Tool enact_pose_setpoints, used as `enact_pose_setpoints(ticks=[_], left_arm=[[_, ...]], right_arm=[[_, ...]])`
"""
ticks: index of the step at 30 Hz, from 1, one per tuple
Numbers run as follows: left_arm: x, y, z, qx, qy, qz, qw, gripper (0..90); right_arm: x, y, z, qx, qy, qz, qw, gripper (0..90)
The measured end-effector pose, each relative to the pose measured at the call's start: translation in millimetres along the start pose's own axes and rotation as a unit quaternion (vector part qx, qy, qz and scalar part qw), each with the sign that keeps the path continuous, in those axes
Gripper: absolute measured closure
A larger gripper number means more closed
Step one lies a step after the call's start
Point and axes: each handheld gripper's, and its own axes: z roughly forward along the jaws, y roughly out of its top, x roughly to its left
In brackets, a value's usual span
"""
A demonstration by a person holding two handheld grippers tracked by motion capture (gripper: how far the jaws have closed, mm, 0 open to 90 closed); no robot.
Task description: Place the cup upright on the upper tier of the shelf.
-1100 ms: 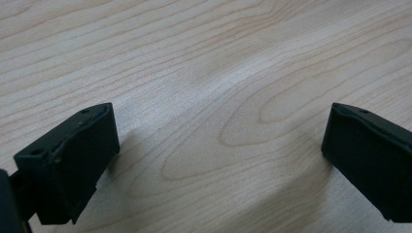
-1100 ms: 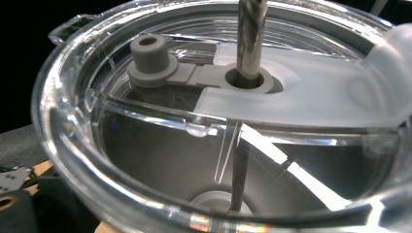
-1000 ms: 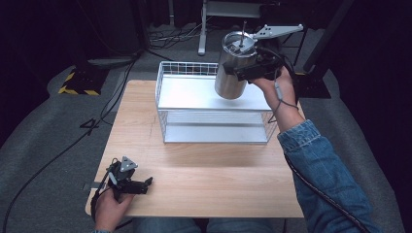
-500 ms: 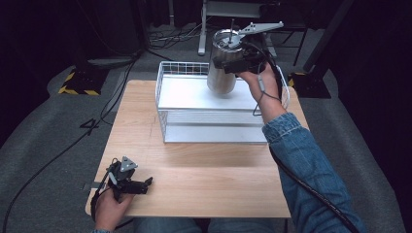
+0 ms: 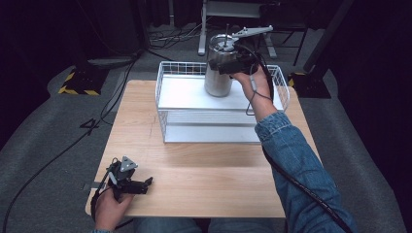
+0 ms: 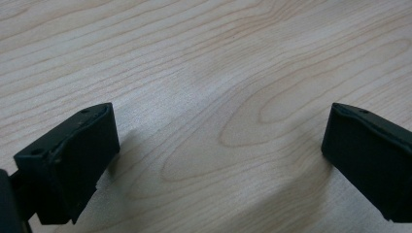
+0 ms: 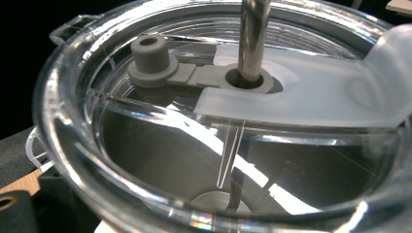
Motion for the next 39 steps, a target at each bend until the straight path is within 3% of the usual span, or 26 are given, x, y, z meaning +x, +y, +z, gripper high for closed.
enact_pose_setpoints(ticks=[15,23,39], left_arm=[[0.1,0.0,0.0,0.000,0.000,0.000,1.0000,0.6],[0.0,0.0,0.0,0.000,0.000,0.000,1.0000,0.6],[0.0,0.0,0.0,0.000,0.000,0.000,1.0000,0.6]], right_arm=[[-7.8,-7.5,4.3,0.009,0.003,0.014,0.9999,3.9],[-5.9,-8.4,6.1,0.007,0.004,0.003,1.0000,3.7],[-8.9,-11.5,8.3,-0.006,0.006,0.006,0.9999,0.0]])
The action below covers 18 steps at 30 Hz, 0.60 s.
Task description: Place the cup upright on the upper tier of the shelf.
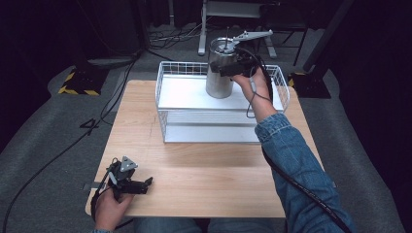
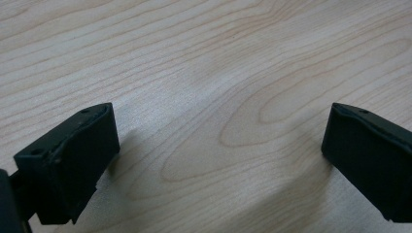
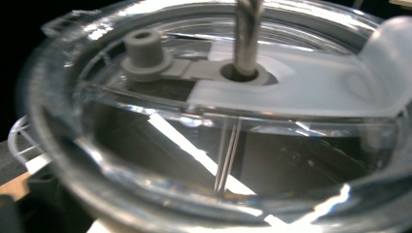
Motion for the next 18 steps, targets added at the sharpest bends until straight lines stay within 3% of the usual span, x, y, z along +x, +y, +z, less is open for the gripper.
enact_pose_setpoints(ticks=[11,18], left_arm=[[0.1,0.0,-0.1,0.000,0.000,0.001,1.0000,0.6],[0.3,0.1,-0.2,0.000,0.002,0.003,1.0000,0.6]], right_arm=[[0.9,0.3,-4.9,-0.008,-0.005,-0.004,0.9999,0.0],[1.8,1.2,-18.9,-0.014,-0.006,-0.002,0.9999,0.0]])
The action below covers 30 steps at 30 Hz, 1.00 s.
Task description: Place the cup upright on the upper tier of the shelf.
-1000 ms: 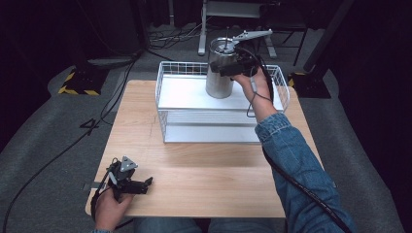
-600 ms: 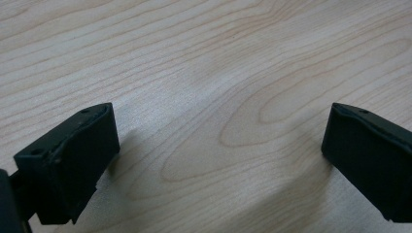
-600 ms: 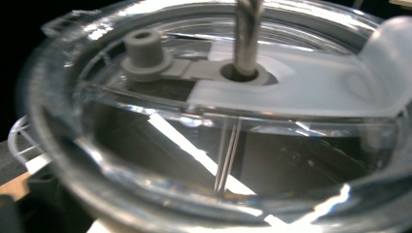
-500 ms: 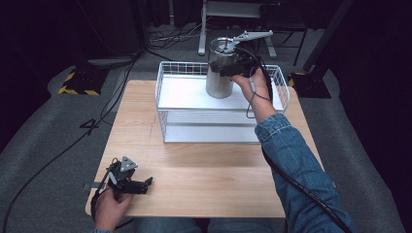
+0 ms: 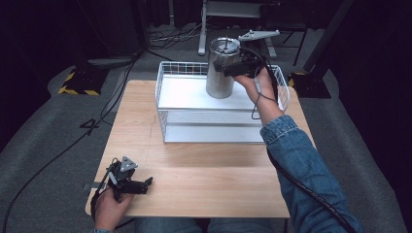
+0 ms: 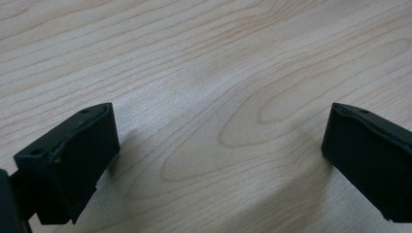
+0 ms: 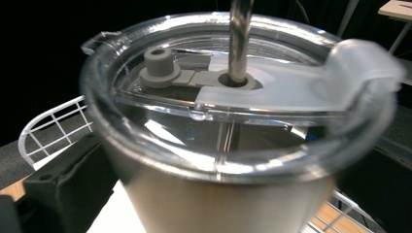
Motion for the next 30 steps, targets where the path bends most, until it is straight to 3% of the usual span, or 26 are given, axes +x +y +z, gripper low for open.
enact_pose_setpoints(ticks=[8,18,25,30], left_arm=[[-0.2,-0.1,0.1,0.000,-0.001,-0.002,1.0000,0.6],[-0.1,0.0,0.0,0.000,-0.001,-0.001,1.0000,0.6],[-0.2,-0.1,0.0,0.001,-0.002,-0.002,1.0000,0.6],[-0.1,-0.1,0.0,0.001,-0.002,-0.001,1.0000,0.5]], right_arm=[[-2.2,-1.7,-20.8,-0.009,0.008,0.001,0.9999,0.0],[-0.1,-4.7,-65.6,-0.019,0.016,-0.016,0.9995,0.0],[-0.5,-12.3,-91.2,-0.028,0.027,-0.011,0.9992,0.0],[-3.5,-24.5,-108.9,-0.020,0.032,-0.012,0.9992,0.0]])
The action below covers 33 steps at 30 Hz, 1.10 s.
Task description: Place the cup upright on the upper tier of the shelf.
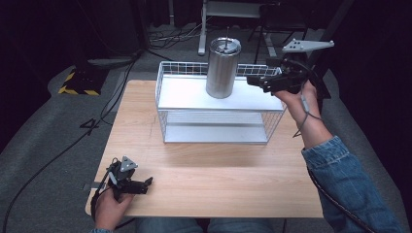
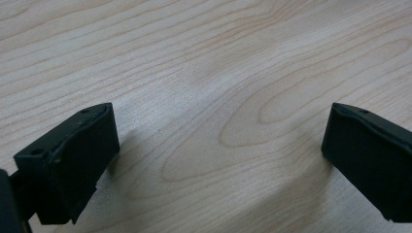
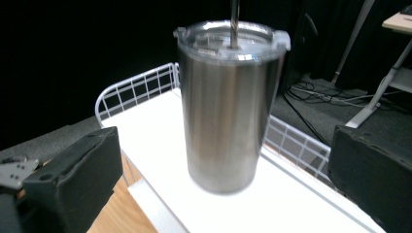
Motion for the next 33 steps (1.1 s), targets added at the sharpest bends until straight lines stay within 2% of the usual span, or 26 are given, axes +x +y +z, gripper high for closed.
enact_pose_setpoints(ticks=[11,19,21,25,26,29,33], left_arm=[[0.3,0.6,0.5,0.000,-0.001,0.002,1.0000,0.5],[0.3,1.7,1.4,0.000,-0.002,0.001,1.0000,0.6],[0.9,2.2,1.8,0.000,0.000,0.004,1.0000,0.5],[0.6,2.4,1.8,0.000,0.001,0.002,1.0000,0.5],[0.5,2.4,1.9,0.000,0.001,0.001,1.0000,0.5],[0.3,2.5,2.1,0.000,0.000,-0.001,1.0000,0.5],[0.3,2.5,2.1,0.000,0.000,-0.001,1.0000,0.5]], right_arm=[[1.4,-23.9,-38.0,0.005,-0.013,-0.010,0.9998,0.0],[0.0,-48.8,-59.4,0.018,-0.020,-0.007,0.9996,0.0],[0.3,-55.2,-63.8,0.024,-0.028,-0.009,0.9993,0.0],[0.3,-65.6,-69.1,0.026,-0.031,-0.009,0.9991,0.0],[0.1,-75.3,-72.8,0.032,-0.037,-0.004,0.9988,0.0],[-0.5,-84.6,-75.4,0.035,-0.042,-0.004,0.9985,0.0],[-1.7,-110.7,-79.8,0.047,-0.050,0.007,0.9976,0.0]])
